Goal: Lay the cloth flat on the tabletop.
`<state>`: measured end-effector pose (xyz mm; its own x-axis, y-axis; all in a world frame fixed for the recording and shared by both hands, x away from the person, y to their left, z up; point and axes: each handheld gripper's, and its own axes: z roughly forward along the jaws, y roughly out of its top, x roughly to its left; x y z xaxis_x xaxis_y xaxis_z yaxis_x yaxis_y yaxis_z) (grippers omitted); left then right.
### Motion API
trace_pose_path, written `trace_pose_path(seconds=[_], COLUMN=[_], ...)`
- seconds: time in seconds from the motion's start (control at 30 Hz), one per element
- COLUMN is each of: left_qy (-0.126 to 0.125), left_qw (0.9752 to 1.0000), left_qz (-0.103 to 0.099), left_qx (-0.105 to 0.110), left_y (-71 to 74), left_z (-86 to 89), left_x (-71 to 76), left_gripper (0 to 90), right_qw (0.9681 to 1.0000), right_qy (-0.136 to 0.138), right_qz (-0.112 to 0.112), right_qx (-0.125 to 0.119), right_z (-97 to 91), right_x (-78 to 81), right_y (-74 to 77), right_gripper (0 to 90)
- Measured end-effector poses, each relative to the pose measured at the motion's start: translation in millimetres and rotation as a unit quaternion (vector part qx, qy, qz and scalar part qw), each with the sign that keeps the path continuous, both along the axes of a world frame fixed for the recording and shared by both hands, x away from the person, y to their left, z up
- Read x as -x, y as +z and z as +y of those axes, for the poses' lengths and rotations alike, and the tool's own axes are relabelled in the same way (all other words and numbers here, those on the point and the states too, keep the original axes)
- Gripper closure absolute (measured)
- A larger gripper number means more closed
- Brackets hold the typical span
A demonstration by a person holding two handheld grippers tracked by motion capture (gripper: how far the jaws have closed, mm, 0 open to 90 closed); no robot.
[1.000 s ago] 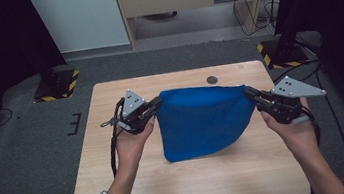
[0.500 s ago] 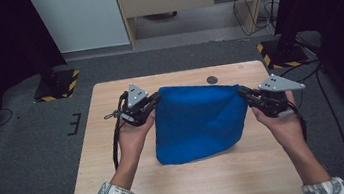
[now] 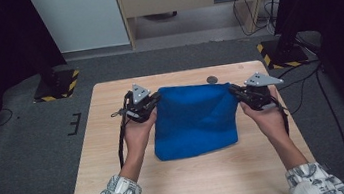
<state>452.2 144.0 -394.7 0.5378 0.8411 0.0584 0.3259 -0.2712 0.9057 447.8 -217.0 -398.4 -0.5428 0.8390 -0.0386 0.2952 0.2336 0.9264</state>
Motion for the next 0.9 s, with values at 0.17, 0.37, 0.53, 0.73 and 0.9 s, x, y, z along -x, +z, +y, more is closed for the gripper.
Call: trace_pose_path(seconds=[0.17, 0.37, 0.53, 0.73, 0.9], left_qy=[0.009, 0.014, 0.021, 0.034, 0.041], left_qw=[0.9999, 0.9998, 0.9997, 0.9992, 0.9986], left_qz=[0.006, 0.012, 0.012, 0.022, 0.034], left_qx=[-0.001, -0.004, 0.003, 0.002, -0.004], left_y=[-7.4, -14.3, -19.0, -26.6, -34.6], left_z=[2.4, 1.8, 4.3, 9.2, 10.4], left_x=[-6.3, -12.9, -19.2, -28.1, -35.3], left_gripper=[86.2, 86.1, 86.0, 86.0, 86.0], right_qw=[0.9999, 0.9995, 0.9994, 0.9987, 0.9976], right_qy=[0.001, 0.001, 0.002, -0.014, -0.027], right_qz=[0.016, 0.028, 0.03, 0.046, 0.059], right_qx=[0.001, 0.013, 0.014, 0.015, 0.022], right_z=[8.3, 23.6, 30.0, 34.0, 31.3], right_x=[-15.8, -28.6, -35.9, -49.3, -55.9], right_y=[-11.9, -20.6, -24.2, -33.1, -41.3], right_gripper=[84.9, 84.9, 85.0, 84.9, 84.6])
